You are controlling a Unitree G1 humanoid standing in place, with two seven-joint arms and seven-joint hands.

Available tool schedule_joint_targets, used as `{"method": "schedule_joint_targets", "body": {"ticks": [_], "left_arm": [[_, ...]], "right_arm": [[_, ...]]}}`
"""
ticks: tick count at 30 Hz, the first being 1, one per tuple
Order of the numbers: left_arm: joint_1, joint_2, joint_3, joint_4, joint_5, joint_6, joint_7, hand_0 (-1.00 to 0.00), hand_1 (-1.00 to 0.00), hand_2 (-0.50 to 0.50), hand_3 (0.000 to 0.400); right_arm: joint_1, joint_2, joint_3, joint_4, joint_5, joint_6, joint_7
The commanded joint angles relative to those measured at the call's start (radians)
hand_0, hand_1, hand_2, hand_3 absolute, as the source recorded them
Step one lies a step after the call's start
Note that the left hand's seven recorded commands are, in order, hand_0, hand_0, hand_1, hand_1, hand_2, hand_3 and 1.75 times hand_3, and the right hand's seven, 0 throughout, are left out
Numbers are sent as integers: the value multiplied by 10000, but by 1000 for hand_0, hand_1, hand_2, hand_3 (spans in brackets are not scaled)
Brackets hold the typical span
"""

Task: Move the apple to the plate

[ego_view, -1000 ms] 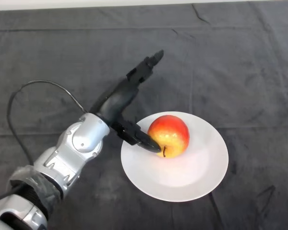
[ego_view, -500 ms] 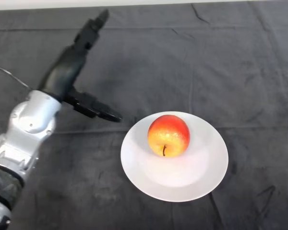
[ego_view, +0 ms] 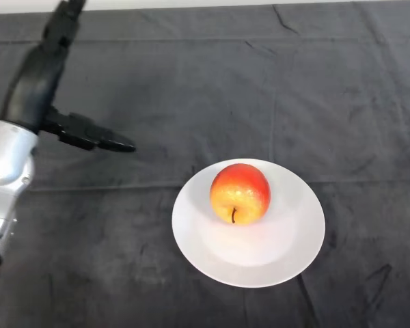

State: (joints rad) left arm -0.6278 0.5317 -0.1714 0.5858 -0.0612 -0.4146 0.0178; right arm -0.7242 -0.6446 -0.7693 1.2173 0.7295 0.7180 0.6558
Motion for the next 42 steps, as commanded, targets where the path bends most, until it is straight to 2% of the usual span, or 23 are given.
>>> {"method": "schedule_joint_targets", "body": {"ticks": [1,16,32,42], "left_arm": [[668,620,347,-506,-248,-195,46,0,0,0,0],[1098,1109,1649,-389,-528,-357,-134,0,0,0,0],[1546,1773,3095,510,-1009,-901,-596,0,0,0,0],[1838,2190,3861,1367,-1032,-1322,-667,0,0,0,0]], "right_arm": [[-27,-133,-142,-184,200,-52,-54],[-23,-129,-142,-195,205,-51,-61],[-25,-134,-142,-189,208,-47,-61],[-31,-142,-142,-174,210,-43,-56]]}}
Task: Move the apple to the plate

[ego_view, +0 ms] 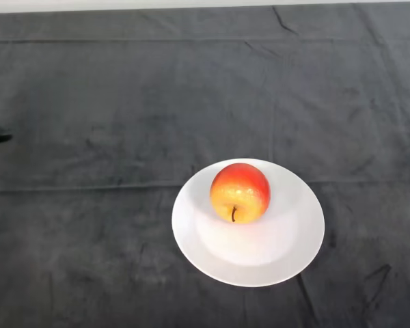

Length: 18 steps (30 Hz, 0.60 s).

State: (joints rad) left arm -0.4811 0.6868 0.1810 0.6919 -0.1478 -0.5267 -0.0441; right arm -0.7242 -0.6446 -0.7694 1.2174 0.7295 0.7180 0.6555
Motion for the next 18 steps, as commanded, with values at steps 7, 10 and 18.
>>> {"method": "schedule_joint_targets", "body": {"ticks": [7,10,18], "left_arm": [[641,1077,881,1088,-124,-595,-93,0,0,0,0],[720,1229,1051,1473,-17,-773,-12,0,0,0,0],[873,1586,1406,2358,239,-1097,243,0,0,0,0]], "right_arm": [[-37,-150,-142,-159,210,-41,-47],[-41,-154,-142,-150,209,-40,-44],[-50,-165,-143,-126,208,-36,-34]]}}
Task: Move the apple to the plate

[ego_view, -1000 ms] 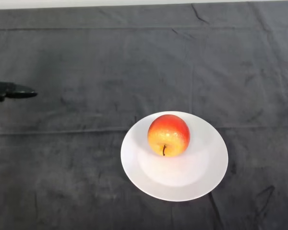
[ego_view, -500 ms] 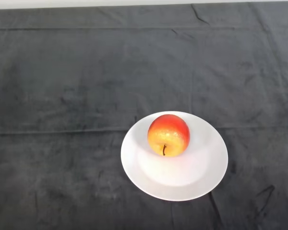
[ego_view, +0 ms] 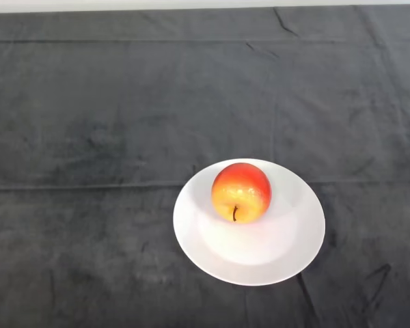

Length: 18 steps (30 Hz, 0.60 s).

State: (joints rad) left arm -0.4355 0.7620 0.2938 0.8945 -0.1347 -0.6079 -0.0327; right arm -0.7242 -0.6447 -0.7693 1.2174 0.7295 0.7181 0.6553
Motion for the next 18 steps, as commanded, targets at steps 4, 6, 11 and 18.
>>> {"method": "schedule_joint_targets", "body": {"ticks": [4,6,11,18], "left_arm": [[520,1020,466,741,148,-428,187,0,0,0,0],[524,1073,523,936,202,-465,268,0,0,0,0],[364,1088,524,1273,405,-416,556,0,0,0,0],[190,1078,512,1549,574,-381,759,0,0,0,0]], "right_arm": [[-56,-171,-143,-113,207,-35,-27],[-58,-174,-143,-106,207,-34,-24],[-64,-181,-143,-90,205,-33,-17],[-72,-188,-143,-71,202,-33,-8]]}}
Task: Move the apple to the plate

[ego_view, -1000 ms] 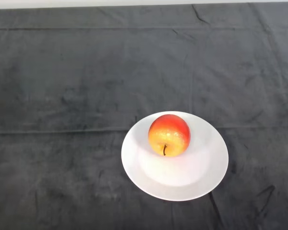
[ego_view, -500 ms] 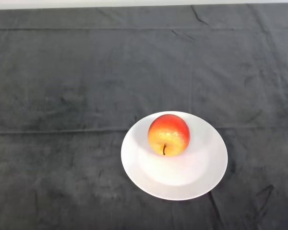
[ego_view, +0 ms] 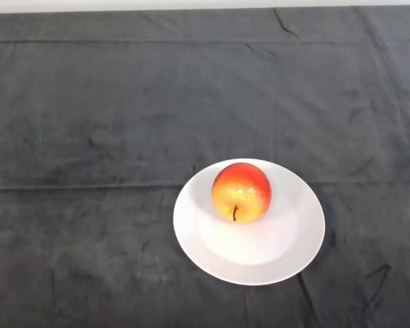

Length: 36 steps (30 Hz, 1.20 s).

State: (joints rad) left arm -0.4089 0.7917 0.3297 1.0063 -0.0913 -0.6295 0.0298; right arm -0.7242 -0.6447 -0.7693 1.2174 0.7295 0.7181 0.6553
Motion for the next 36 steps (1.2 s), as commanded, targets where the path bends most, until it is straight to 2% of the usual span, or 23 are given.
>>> {"method": "schedule_joint_targets", "body": {"ticks": [1,36], "left_arm": [[-81,786,160,458,145,-173,135,0,0,0,0],[-379,648,41,676,483,-309,186,0,0,0,0]], "right_arm": [[-73,-189,-143,-70,202,-33,-7],[-89,-205,-141,-26,186,-39,19]]}}
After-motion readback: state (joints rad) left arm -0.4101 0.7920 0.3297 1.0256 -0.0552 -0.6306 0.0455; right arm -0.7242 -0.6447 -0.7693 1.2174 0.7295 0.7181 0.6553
